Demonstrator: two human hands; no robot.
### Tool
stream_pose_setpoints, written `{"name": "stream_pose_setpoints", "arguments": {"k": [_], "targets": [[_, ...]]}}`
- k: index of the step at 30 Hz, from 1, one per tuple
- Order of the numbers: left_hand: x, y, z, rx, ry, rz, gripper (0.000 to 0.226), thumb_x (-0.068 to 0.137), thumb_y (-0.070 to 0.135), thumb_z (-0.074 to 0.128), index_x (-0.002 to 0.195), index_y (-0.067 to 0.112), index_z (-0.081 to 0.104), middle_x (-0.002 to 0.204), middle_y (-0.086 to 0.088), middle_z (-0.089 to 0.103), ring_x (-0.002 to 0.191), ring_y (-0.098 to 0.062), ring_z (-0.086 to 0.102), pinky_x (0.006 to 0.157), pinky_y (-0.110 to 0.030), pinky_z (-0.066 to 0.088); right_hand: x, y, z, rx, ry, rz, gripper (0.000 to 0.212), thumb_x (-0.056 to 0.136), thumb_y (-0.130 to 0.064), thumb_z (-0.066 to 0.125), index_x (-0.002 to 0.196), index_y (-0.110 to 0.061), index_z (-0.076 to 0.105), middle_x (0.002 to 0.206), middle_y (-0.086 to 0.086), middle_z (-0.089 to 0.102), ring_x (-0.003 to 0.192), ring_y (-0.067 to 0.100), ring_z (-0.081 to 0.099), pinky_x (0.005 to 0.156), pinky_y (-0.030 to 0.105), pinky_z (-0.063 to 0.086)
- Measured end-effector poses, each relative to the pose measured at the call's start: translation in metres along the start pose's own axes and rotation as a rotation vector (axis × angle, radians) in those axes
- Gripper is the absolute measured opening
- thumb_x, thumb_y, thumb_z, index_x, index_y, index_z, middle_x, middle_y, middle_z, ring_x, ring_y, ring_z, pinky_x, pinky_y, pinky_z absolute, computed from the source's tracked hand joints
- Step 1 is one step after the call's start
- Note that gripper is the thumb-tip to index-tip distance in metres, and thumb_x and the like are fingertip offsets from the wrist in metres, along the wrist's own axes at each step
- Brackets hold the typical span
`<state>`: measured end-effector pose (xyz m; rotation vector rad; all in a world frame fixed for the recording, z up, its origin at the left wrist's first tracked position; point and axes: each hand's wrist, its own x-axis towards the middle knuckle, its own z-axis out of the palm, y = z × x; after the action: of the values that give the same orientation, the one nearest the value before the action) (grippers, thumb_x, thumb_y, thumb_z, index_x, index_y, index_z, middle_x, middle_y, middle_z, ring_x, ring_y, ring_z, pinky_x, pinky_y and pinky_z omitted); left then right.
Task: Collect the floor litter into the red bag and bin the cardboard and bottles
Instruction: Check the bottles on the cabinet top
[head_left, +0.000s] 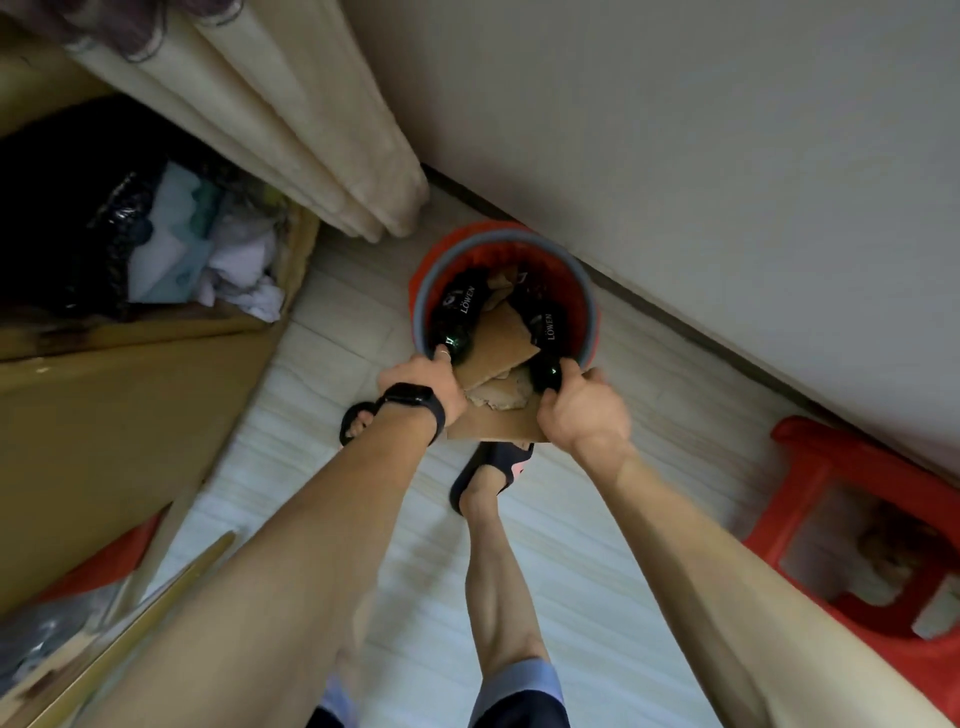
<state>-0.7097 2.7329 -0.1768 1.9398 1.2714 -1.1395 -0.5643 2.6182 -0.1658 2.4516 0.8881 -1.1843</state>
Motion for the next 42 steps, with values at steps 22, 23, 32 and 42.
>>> {"name": "stream_pose_setpoints", "arguments": {"k": [22, 23, 32, 42], "targets": [[-0.402, -0.179, -0.158, -0.226, 0.445, 0.208, 0.049, 0.096, 0.046, 0.036, 0.142, 0.031, 0.043, 0.138, -0.006, 0.052, 0.12, -0.032, 0.056, 0.094, -0.043, 0.049, -0.43, -0.126, -0.158, 0.192, 0.583, -0.428, 0.045, 0.095, -0.05, 0.049, 0.139, -0.038, 0.054, 0.147, -0.008, 0.047, 0.133, 0.02, 0.039, 0.102, 0.038, 0.046], [-0.419, -0.193, -0.153, -0.254, 0.49, 0.183, 0.047, 0.095, 0.046, 0.037, 0.139, 0.032, 0.045, 0.136, -0.006, 0.054, 0.118, -0.032, 0.057, 0.094, -0.044, 0.05, -0.447, -0.135, -0.157, 0.169, 0.597, -0.482, 0.045, 0.096, -0.05, 0.048, 0.139, -0.038, 0.054, 0.147, -0.008, 0.047, 0.133, 0.019, 0.039, 0.102, 0.037, 0.047], [-0.543, -0.346, -0.063, -0.454, 0.711, -0.112, 0.04, 0.095, 0.045, 0.04, 0.133, 0.04, 0.052, 0.13, 0.005, 0.056, 0.119, -0.025, 0.057, 0.094, -0.039, 0.049, -0.547, -0.223, -0.11, 0.054, 0.631, -0.954, 0.039, 0.092, -0.047, 0.053, 0.128, -0.033, 0.062, 0.128, -0.007, 0.062, 0.116, 0.023, 0.056, 0.098, 0.036, 0.049], [-0.624, -0.559, 0.085, -0.76, 0.756, -0.57, 0.04, 0.093, 0.044, 0.041, 0.131, 0.039, 0.054, 0.131, 0.011, 0.057, 0.121, -0.019, 0.056, 0.093, -0.033, 0.048, -0.671, -0.402, -0.019, -0.135, 0.483, -1.376, 0.052, 0.091, -0.058, 0.043, 0.138, -0.038, 0.051, 0.131, -0.01, 0.058, 0.116, 0.021, 0.052, 0.094, 0.028, 0.044]]}}
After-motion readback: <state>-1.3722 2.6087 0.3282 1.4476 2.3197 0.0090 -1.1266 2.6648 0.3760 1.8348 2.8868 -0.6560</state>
